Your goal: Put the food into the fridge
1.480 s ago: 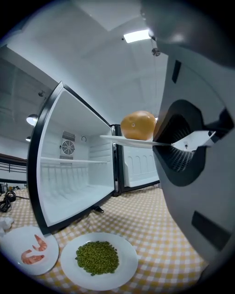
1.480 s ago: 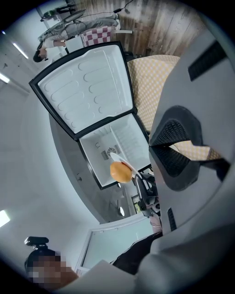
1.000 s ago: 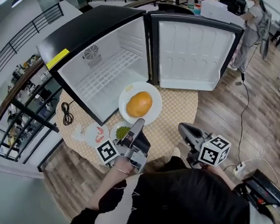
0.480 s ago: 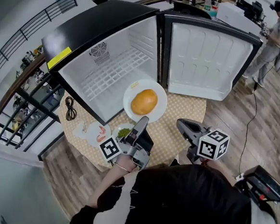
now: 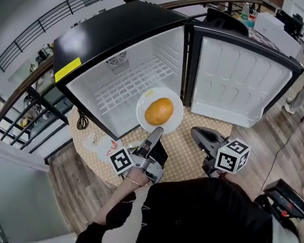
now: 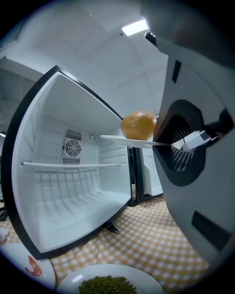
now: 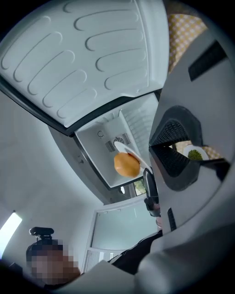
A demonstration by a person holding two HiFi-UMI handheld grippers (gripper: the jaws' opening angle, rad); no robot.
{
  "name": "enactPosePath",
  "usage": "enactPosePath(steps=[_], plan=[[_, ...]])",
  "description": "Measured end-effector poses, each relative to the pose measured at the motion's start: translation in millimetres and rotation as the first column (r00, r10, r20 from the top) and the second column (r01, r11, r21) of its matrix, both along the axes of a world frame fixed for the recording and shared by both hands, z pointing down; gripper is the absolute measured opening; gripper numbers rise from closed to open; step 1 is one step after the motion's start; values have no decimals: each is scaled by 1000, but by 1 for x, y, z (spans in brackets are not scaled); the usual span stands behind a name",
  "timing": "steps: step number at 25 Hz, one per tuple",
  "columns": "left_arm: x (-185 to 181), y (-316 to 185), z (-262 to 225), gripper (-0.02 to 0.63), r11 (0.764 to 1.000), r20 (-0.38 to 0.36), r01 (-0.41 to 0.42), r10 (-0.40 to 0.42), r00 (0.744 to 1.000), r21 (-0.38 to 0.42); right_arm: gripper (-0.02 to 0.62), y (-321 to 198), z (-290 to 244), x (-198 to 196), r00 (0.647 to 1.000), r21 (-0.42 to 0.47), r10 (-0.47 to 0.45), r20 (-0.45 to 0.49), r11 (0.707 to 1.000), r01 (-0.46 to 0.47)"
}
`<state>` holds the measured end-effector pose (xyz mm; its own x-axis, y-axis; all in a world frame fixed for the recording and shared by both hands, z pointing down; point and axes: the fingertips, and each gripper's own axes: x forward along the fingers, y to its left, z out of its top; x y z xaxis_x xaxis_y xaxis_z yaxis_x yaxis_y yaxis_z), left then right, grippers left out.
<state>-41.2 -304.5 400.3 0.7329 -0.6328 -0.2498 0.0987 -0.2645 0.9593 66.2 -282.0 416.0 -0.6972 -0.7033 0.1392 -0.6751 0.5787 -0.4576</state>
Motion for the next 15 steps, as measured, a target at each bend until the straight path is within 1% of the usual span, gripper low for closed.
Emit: enactPosePath(steps=[2, 4, 8, 15], plan=[[1, -6, 0, 20, 1000, 14, 13, -13, 1000, 2, 15, -7, -5, 0, 998, 31, -31, 49, 999, 30], [3, -12, 1, 20, 1000, 24, 22, -22, 999, -3, 15, -13, -8, -1, 995, 57, -63, 75, 997, 59], [11, -24, 6, 20, 999, 50, 32, -31, 998, -12, 15, -22, -13, 0, 993, 79, -97, 72, 993, 91], [18, -36, 5, 20, 998, 59, 58, -57, 997, -19, 15, -36, -10, 7, 992, 62, -114, 59, 992, 111]])
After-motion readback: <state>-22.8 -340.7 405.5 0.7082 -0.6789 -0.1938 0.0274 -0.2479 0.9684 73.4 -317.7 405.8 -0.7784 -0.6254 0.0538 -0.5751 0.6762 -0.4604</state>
